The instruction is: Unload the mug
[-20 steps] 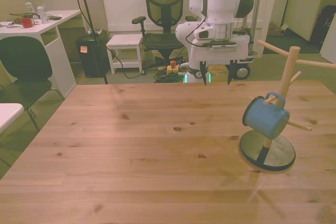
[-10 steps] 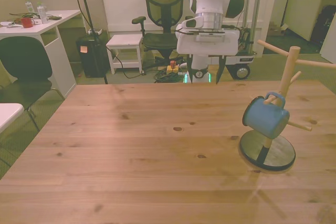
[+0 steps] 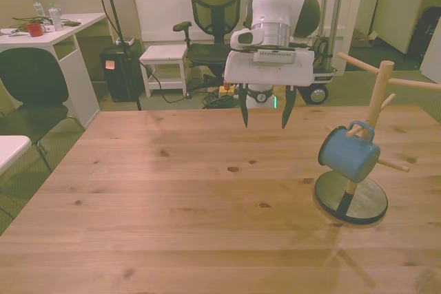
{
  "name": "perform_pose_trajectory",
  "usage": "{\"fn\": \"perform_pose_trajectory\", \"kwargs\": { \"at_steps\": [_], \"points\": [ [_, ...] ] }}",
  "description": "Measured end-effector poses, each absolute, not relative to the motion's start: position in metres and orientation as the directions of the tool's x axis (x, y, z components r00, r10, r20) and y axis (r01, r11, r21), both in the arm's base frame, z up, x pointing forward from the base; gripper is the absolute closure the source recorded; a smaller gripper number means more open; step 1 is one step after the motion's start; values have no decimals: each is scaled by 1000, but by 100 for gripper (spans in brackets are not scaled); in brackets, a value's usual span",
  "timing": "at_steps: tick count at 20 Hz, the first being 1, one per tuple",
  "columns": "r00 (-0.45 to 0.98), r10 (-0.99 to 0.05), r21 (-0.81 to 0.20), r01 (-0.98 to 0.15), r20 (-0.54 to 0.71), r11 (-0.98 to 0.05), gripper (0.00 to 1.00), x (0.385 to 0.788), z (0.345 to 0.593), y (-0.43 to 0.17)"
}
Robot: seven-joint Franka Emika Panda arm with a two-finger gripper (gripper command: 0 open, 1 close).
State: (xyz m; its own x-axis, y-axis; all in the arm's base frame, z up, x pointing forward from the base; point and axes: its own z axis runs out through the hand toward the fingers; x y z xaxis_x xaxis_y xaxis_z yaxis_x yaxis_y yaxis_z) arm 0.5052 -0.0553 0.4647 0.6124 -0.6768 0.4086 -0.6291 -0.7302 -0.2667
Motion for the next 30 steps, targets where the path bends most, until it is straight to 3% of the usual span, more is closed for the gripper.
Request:
{"fn": "perform_pose_trajectory", "kwargs": {
  "at_steps": [16,30],
  "points": [
    [639,-551,-355,-422,537,-834,0,551,447,-14],
    [662,-490,-422,-277,567,-863,0,602,427,6]
  ]
}}
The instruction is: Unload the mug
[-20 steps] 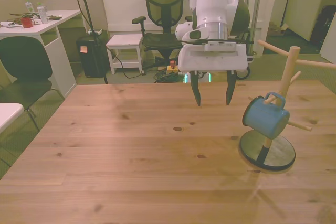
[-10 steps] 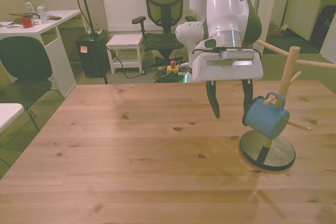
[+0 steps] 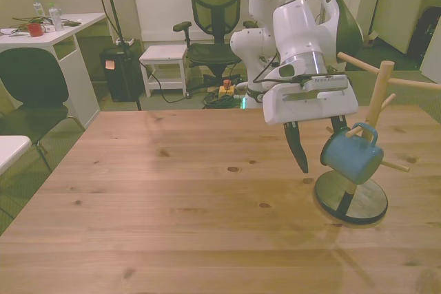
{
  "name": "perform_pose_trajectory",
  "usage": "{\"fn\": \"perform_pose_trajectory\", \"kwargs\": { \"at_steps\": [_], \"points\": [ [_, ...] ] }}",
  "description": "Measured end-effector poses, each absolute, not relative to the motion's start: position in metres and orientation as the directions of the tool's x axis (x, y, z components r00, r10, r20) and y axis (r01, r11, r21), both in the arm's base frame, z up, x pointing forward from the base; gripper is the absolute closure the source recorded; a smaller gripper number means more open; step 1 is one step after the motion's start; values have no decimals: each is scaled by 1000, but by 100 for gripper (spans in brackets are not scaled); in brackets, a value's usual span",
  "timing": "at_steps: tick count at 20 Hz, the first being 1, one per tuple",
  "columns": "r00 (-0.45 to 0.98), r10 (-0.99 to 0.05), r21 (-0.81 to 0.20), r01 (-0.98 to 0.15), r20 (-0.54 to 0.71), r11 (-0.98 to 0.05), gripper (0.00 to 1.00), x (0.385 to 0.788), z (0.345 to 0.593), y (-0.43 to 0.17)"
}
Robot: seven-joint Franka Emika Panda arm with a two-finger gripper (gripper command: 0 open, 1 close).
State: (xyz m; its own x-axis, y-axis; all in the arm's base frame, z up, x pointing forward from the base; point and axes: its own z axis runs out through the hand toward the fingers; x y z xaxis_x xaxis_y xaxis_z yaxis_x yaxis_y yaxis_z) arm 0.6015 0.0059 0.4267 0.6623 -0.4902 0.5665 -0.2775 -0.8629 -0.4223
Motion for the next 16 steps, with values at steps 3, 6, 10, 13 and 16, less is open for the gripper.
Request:
{"fn": "perform_pose_trajectory", "kwargs": {
  "at_steps": [3,6,10,13,16],
  "points": [
    [661,-478,-433,-248,578,-867,0,606,429,2],
    [667,-470,-439,-230,579,-868,100,607,428,-1],
    [672,-461,-443,-216,579,-870,100,608,426,-6],
    [682,-452,-448,-200,575,-872,100,609,426,-8],
    [690,-443,-451,-186,573,-873,100,608,425,-10]
  ]
}}
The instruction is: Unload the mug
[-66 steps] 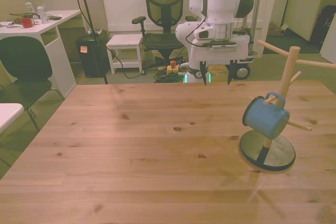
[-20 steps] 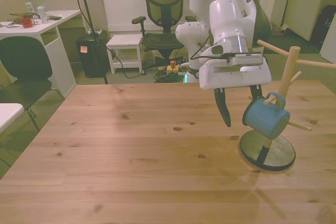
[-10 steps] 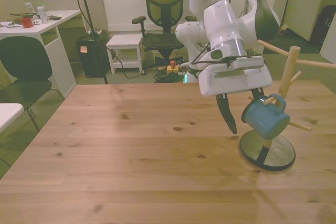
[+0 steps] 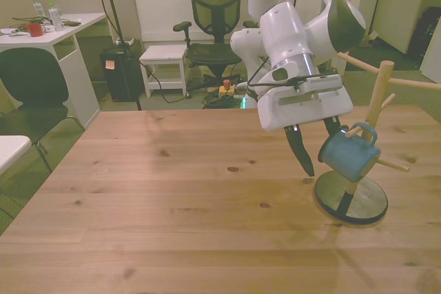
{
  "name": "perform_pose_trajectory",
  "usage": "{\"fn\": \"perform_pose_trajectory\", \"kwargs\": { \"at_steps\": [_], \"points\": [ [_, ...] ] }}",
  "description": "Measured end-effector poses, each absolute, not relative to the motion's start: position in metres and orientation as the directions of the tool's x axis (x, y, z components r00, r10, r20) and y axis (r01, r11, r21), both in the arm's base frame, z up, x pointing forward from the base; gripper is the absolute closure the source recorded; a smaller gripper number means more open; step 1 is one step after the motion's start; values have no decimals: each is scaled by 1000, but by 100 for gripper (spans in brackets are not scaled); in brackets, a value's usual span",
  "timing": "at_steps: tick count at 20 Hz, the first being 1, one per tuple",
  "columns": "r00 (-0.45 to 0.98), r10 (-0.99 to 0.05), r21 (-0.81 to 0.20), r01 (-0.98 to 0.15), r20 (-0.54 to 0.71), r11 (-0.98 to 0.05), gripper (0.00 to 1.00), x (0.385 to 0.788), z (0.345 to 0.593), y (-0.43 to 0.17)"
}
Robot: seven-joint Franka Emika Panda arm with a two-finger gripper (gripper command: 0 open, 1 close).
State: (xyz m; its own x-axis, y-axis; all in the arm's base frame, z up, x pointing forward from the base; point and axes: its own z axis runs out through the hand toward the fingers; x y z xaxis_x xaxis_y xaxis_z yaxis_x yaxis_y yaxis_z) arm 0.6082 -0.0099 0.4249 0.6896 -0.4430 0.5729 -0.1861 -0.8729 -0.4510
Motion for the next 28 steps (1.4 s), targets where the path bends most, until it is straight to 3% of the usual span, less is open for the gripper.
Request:
{"fn": "perform_pose_trajectory", "kwargs": {
  "at_steps": [13,28],
  "points": [
    [727,-395,-462,-120,562,-878,100,605,424,-10],
    [715,-410,-487,-111,566,-866,100,601,437,-20]
  ]
}}
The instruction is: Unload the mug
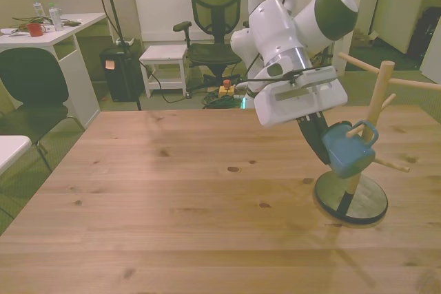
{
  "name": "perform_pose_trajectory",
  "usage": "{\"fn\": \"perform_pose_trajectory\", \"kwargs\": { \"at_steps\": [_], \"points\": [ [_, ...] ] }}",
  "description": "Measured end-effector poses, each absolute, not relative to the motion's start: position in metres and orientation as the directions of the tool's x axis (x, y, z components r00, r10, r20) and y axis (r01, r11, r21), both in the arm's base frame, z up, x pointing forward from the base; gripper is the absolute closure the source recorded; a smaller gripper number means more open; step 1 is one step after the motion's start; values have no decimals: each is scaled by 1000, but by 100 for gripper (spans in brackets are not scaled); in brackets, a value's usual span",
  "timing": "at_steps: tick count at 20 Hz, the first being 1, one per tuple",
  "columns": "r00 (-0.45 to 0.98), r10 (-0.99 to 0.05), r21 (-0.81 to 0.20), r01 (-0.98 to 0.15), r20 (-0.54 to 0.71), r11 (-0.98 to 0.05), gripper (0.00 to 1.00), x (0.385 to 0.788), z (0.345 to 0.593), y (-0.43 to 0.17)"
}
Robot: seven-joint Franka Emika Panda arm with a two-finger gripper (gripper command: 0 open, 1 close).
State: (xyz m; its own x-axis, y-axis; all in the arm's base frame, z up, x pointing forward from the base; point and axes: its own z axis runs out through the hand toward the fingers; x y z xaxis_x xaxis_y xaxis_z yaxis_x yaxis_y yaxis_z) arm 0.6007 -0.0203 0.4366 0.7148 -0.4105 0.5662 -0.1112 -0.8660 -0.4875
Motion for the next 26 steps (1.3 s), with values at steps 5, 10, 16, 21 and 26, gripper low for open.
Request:
{"fn": "perform_pose_trajectory", "kwargs": {
  "at_steps": [5,10,16,21,26],
  "points": [
    [703,-414,-490,-106,578,-865,100,598,447,-21],
    [696,-412,-490,-99,588,-866,100,595,456,-20],
    [683,-425,-498,-102,595,-861,100,592,465,-23],
    [674,-425,-498,-97,604,-862,100,590,472,-23],
    [663,-434,-498,-105,610,-861,100,589,477,-31]
  ]
}}
